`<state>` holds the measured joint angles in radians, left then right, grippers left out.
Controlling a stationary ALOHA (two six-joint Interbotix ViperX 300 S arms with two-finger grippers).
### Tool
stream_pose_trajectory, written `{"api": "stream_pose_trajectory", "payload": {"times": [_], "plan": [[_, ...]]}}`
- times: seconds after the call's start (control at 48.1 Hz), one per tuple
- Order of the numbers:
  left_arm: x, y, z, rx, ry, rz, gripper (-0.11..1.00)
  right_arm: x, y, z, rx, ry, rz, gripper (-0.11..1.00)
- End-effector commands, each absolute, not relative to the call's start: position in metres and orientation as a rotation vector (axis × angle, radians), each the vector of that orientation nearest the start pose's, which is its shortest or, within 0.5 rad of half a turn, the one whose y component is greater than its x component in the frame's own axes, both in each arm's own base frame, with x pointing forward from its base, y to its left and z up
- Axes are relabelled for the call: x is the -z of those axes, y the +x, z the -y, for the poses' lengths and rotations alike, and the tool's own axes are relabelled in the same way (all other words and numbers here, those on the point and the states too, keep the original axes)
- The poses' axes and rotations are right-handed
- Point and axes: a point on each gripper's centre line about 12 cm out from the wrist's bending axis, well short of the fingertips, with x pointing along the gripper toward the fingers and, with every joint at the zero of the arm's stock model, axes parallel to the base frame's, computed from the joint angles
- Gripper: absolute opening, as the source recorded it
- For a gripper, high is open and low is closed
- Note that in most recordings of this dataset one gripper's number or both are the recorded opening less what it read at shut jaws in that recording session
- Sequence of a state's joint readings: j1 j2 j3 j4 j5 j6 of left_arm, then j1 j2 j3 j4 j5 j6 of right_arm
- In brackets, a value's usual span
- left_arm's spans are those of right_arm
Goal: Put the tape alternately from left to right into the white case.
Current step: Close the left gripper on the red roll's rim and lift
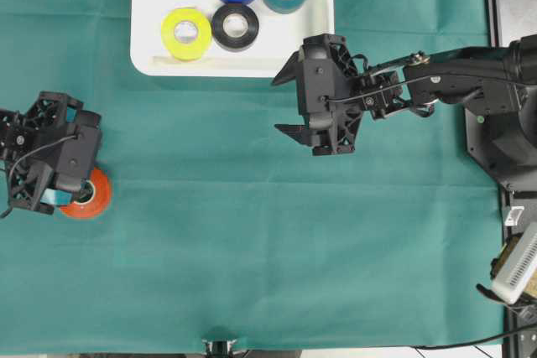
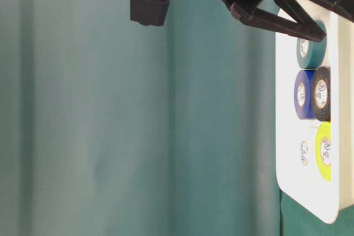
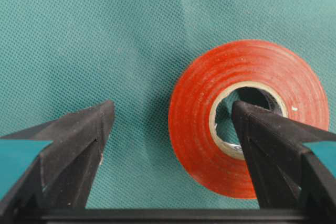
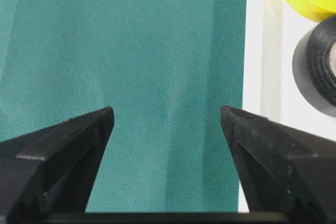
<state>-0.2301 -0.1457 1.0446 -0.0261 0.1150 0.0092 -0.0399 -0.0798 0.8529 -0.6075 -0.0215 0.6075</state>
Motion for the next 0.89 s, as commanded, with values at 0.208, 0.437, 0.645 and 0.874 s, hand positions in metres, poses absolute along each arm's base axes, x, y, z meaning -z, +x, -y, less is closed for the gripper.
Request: {"api": "stream_pose_trajectory", "payload": {"times": [0.208, 0.437, 0.645, 0.874], "plan": [[-0.102, 0.261, 0.063, 0.212, 0.105, -0.984, 0.59, -0.151, 0.339, 0.011, 0.020, 0.021, -0.718, 0.87], [-0.102, 0.261, 0.064, 0.215, 0.105, -0.984, 0.25, -0.151, 0.339, 0.011, 0.020, 0.021, -0.718, 0.87], [-0.103, 0.262, 0.064, 0.216, 0.104, -0.980, 0.25, -0.151, 0.339, 0.011, 0.020, 0.021, -0.718, 0.87], [-0.115, 0.267, 0.069, 0.226, 0.101, -0.939, 0.25, -0.150, 0.338, 0.010, 0.021, 0.022, -0.720, 0.87]]}}
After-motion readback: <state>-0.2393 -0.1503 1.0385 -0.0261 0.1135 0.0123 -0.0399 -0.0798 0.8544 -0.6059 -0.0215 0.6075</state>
